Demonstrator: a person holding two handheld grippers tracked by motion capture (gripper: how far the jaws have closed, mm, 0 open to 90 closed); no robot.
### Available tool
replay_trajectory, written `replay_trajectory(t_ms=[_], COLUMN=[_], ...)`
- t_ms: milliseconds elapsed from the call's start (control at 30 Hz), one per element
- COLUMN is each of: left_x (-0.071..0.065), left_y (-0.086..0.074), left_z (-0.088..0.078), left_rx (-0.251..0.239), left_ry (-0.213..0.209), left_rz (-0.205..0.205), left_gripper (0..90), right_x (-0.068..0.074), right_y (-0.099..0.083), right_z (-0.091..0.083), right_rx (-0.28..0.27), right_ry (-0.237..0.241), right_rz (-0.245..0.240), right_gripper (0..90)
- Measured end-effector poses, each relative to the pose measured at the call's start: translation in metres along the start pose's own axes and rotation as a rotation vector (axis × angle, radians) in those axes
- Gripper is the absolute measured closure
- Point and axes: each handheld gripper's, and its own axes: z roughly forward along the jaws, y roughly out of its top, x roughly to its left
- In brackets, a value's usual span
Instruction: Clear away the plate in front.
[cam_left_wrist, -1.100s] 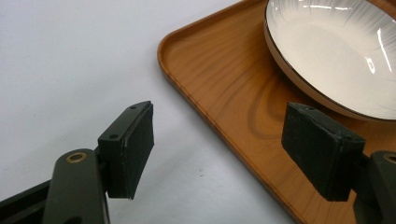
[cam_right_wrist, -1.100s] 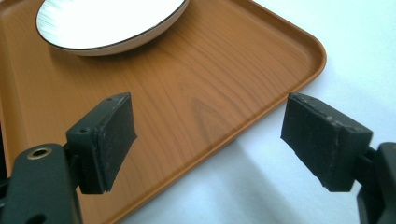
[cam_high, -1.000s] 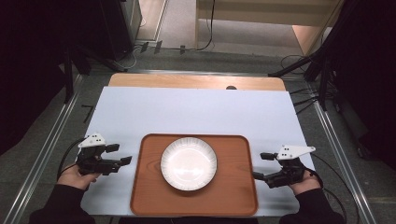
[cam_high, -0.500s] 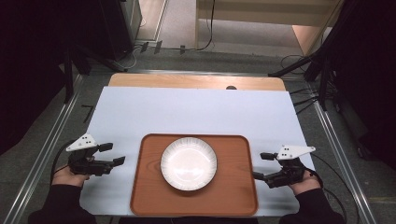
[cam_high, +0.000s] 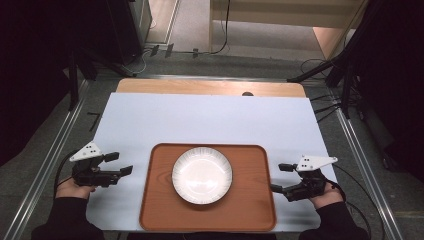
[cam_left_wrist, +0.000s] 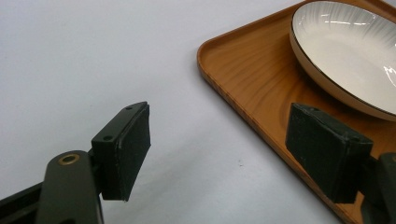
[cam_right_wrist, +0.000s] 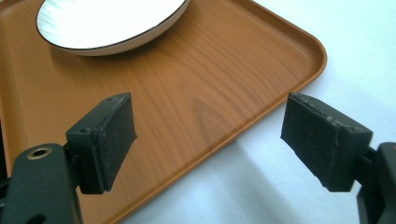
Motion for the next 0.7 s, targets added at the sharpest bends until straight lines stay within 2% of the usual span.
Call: replay_trajectory(t_ms=[233, 367, 700], left_x=[-0.0009, -0.0027, -0.0009], left_y=[-0.0004, 0.0007, 0.0005], left_z=[0.0021, 0.0018, 0.0024], left_rx=[0.014, 0.004, 0.002], left_ry=[-0.01, -0.022, -0.016], left_rz=[0.002, -0.001, -0.006], left_gripper=[22.8, 22.8, 22.3], right_x=[-0.0002, 0.0, 0.0], right_y=[0.0001, 0.0, -0.0003], right_z=[0.0, 0.0, -0.0003], right_rx=[0.001, 0.0, 0.003], right_ry=[0.002, 0.0, -0.001], right_rz=[-0.002, 0.0, 0.003], right_gripper=[18.5, 18.6, 18.5])
